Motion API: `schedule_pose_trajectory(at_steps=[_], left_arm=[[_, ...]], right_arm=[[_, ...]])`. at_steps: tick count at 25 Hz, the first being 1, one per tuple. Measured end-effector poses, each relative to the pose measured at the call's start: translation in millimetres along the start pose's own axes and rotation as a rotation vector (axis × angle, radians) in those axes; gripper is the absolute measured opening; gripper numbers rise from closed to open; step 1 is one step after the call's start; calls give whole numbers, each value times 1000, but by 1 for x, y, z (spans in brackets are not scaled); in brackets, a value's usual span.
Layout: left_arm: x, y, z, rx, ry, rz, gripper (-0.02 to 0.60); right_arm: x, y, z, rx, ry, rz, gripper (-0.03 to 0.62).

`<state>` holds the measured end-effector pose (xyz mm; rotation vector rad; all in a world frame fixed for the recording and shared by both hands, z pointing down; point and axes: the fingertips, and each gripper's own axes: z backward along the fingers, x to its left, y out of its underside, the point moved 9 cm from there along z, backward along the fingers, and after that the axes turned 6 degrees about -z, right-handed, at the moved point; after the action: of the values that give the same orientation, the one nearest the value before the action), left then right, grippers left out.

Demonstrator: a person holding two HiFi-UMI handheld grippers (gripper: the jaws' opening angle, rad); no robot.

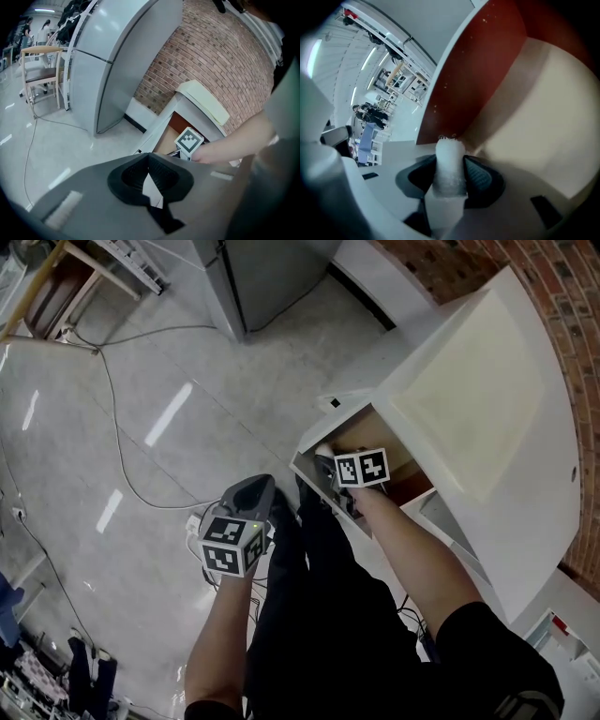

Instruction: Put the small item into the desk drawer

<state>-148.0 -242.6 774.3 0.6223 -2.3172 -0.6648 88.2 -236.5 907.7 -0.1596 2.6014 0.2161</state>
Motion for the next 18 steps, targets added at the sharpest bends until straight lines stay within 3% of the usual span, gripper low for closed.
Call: schedule_pose_trajectory(at_steps=[8, 12, 18], left_arm=[[3, 8, 15, 19, -9, 12, 12], [-6, -8, 28, -10, 2, 2, 11], [-22, -41, 53, -62, 26, -26, 11]], right_arm=[[4, -11, 8, -64, -7, -56, 222], [13, -3, 38, -85, -21, -65, 221], [21, 19, 94, -115, 32, -108, 221]])
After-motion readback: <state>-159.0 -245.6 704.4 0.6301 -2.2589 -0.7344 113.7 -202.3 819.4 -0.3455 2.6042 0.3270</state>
